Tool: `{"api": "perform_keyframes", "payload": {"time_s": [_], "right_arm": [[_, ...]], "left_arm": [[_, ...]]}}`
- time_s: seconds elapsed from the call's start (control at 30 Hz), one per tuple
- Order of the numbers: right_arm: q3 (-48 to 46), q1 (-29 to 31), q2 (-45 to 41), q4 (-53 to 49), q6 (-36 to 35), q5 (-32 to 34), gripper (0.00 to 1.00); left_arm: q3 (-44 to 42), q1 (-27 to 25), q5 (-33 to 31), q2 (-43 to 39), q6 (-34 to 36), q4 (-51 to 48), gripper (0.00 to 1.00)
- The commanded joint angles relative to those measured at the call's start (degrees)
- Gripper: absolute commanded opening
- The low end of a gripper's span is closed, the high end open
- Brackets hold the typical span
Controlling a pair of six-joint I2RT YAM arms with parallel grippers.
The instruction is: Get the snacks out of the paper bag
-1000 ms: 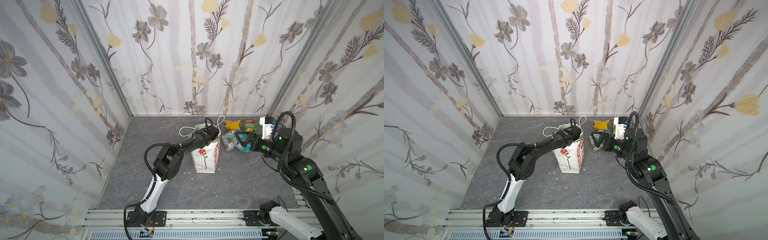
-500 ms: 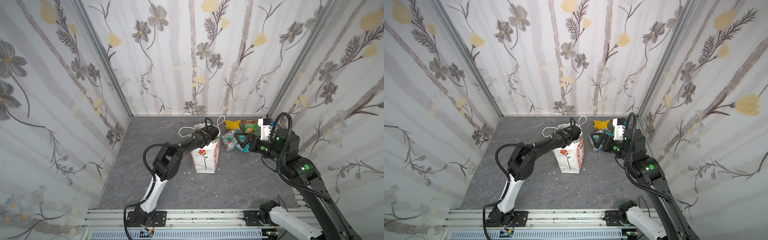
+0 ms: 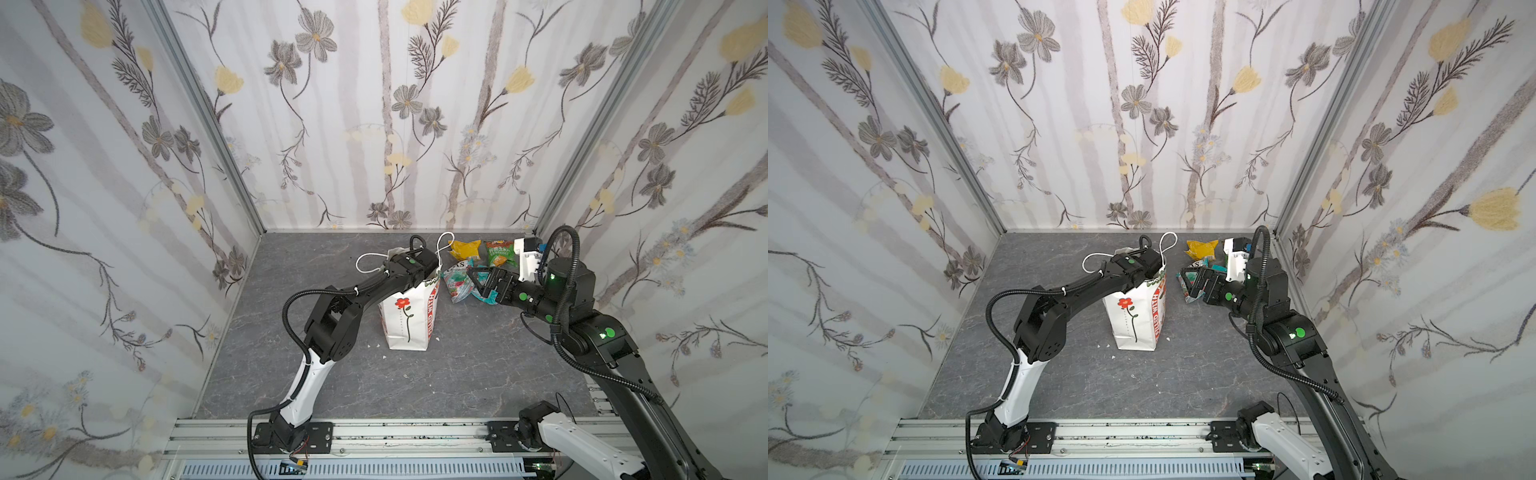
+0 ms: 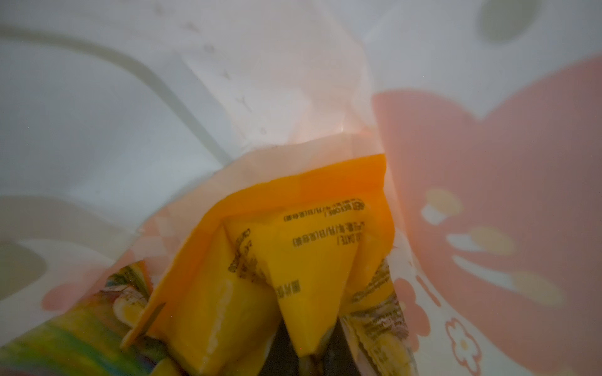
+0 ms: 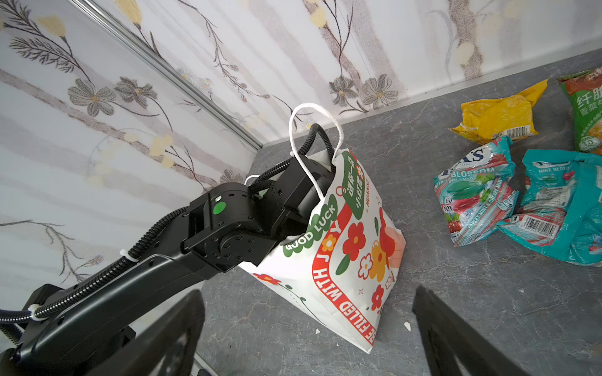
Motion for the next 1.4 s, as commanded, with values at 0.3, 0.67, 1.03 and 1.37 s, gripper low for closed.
{"api": "perform_keyframes", "payload": {"time_s": [0.3,0.67,1.03,1.37], "right_arm": [[-0.3,0.0,6.5,4.1,0.4,-5.0,0.99],[5.0,0.0,21.1,8.4,3.8,-12.1,0.99],[1.8,0.0,25.0,6.0,1.3,-11.8,0.98],[0.8,0.0,24.0,3.2,-0.2,-11.1,0.98]], "left_arm": [[4.7,-0.1,-2.4,-2.0,0.6,-5.4,0.0],[4.4,-0.7,-3.6,-2.8,0.9,-3.9,0.0],[5.3,-0.6,-4.1,-3.5,1.4,-3.8,0.0],[6.5,-0.6,-3.9,-4.3,1.8,-4.0,0.0]]}}
